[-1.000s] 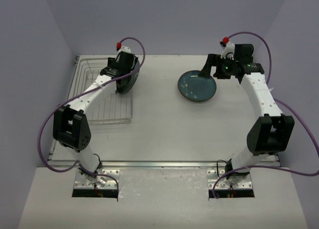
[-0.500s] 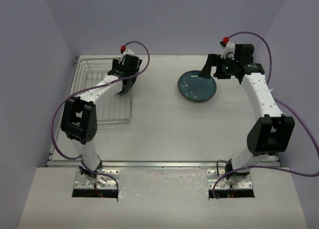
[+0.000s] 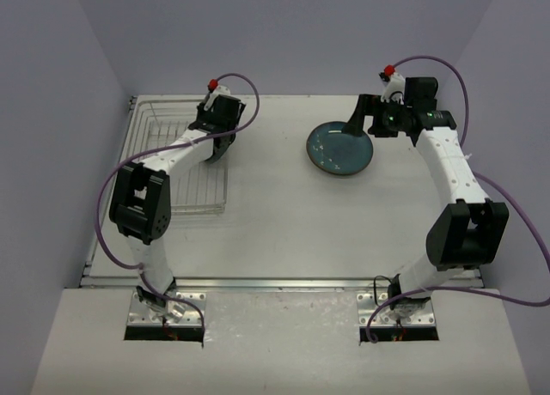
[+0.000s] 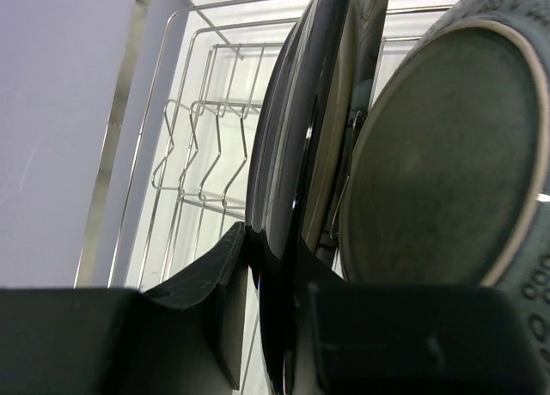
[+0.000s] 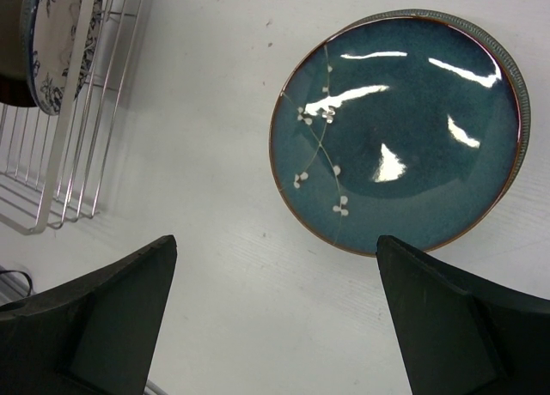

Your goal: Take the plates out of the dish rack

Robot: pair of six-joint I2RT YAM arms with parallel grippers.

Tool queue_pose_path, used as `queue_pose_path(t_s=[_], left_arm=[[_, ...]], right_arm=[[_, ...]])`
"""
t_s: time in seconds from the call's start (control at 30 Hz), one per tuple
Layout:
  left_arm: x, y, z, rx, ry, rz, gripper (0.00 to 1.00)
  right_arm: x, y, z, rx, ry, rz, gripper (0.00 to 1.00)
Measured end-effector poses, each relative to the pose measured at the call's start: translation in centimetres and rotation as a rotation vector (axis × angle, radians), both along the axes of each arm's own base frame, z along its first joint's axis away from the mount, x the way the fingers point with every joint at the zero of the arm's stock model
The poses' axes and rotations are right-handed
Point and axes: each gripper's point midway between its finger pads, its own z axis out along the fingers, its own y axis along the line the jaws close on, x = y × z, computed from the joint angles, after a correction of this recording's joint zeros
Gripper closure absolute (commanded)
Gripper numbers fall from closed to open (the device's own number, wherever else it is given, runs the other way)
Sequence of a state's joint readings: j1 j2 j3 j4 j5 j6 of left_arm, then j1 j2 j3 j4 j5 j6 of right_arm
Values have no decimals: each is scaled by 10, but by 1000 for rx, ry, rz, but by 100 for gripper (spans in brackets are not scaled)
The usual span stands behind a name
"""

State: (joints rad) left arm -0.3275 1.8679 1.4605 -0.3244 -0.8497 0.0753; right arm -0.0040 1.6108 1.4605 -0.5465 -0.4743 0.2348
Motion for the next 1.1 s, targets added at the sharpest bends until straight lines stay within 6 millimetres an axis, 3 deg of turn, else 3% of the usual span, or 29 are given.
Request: queue_pose_path(t_s=[0.33, 0.67, 0.87, 0.97, 1.1], left_arm=[[-5, -12, 8, 69, 29, -36, 100], [5, -32, 83, 119, -75, -66, 100], [-3, -32, 124, 93, -139, -76, 100], [-14, -33, 140, 9, -161, -105, 100], [-37, -34, 160, -248, -192, -202, 100]], right_arm=[[-1, 3, 1, 17, 3, 13, 1], [-2, 4, -3, 22, 7, 19, 1], [-2, 5, -2, 27, 5, 23, 1], [-3, 6, -2, 28, 4, 25, 1], [-3, 9, 0, 42, -2, 41, 1]])
